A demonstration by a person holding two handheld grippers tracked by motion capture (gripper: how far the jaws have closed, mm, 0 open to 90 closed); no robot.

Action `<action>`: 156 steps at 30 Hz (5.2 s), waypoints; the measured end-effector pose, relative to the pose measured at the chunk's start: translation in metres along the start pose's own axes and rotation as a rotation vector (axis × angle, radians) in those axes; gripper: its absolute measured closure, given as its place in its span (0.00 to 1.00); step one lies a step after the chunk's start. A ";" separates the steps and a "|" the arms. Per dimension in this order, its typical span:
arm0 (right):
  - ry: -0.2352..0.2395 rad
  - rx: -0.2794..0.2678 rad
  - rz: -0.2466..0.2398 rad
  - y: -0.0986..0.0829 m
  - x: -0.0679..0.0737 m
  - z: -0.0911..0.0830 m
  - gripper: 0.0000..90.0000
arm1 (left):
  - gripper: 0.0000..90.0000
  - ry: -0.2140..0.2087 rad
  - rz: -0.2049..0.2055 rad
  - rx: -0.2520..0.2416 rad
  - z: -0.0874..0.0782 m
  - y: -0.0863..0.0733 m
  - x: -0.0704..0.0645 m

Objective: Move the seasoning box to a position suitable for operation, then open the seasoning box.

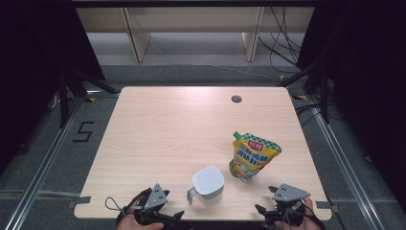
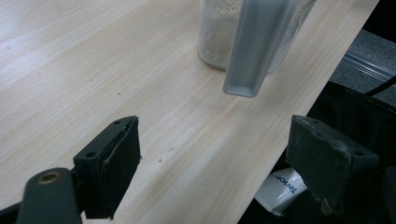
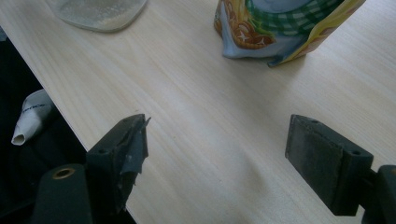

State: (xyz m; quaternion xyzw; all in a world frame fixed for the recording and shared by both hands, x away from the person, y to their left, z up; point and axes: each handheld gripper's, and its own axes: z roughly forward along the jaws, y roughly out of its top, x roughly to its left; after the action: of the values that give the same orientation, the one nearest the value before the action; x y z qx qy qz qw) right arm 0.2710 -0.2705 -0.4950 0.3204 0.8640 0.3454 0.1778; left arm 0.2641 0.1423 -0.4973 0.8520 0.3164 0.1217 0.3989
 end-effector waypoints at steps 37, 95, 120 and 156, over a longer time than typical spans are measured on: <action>0.004 0.009 0.002 0.001 0.001 0.003 0.24 | 0.74 -0.019 0.104 -0.134 0.023 0.034 -0.010; 0.003 0.002 0.005 0.002 0.000 0.002 0.25 | 0.77 -0.022 0.087 -0.129 0.030 0.044 0.025; 0.015 -0.001 0.013 0.001 -0.002 0.004 0.25 | 0.44 -0.034 0.068 -0.161 -0.016 0.063 0.026; 0.006 -0.106 0.004 0.015 0.005 0.002 0.36 | 0.97 -0.043 0.060 -0.278 -0.012 0.088 0.007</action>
State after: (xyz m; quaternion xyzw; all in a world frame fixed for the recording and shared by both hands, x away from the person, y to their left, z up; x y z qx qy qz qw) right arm 0.2745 -0.2582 -0.4861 0.3111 0.8444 0.3920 0.1913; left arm 0.3035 0.1115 -0.4233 0.8001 0.2620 0.1578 0.5160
